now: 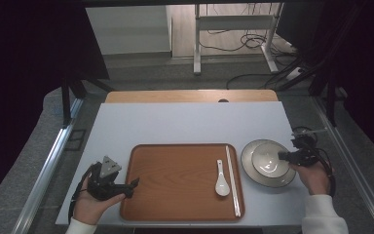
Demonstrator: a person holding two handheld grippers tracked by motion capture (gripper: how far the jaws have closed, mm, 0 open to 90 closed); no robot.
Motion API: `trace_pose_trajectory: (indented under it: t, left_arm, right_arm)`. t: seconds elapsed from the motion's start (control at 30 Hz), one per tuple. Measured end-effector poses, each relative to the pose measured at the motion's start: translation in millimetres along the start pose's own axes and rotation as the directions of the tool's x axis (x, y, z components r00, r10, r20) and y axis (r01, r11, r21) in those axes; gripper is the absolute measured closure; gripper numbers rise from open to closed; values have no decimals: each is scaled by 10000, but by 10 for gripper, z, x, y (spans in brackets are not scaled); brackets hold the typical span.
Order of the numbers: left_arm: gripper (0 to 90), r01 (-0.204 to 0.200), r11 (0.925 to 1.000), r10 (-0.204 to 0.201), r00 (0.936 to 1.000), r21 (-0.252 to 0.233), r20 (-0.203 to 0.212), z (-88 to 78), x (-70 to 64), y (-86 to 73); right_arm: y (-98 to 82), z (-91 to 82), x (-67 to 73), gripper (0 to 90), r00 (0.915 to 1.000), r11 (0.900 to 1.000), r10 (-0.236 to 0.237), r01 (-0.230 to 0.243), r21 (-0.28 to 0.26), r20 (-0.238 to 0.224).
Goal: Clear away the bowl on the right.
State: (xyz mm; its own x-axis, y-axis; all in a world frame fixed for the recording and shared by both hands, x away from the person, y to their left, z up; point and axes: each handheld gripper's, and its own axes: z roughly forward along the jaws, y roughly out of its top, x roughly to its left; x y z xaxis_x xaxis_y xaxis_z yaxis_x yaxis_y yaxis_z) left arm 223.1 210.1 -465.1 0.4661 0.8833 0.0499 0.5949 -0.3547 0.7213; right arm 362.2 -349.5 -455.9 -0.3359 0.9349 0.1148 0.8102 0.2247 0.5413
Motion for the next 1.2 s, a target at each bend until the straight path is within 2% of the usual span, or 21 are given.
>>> trace_pose_trajectory:
  t: [0.27, 0.63, 0.83, 1.2]
  left_arm:
    - [97, 1, 10000, -1, 10000, -2, 3, 1, -4, 2]
    - [96, 45, 10000, -45, 10000, -47, -26, -9, 6, 3]
    - [96, 30, 10000, -30, 10000, -10, -25, -3, 1, 0]
    - [96, 92, 9999, -92, 10000, -65, -39, -6, 7, -2]
  right_arm:
    - [30, -97, 49, 827, 9996, 9994, -151, 143, -324, -228]
    - [102, -235, 240, 826, 9954, 9960, -509, 446, -776, -809]
    - [157, -288, 393, 827, 9883, 9917, -900, 775, -1029, -1228]
    - [207, -328, 619, 826, 9780, 9839, -1512, 1348, -1178, -1437]
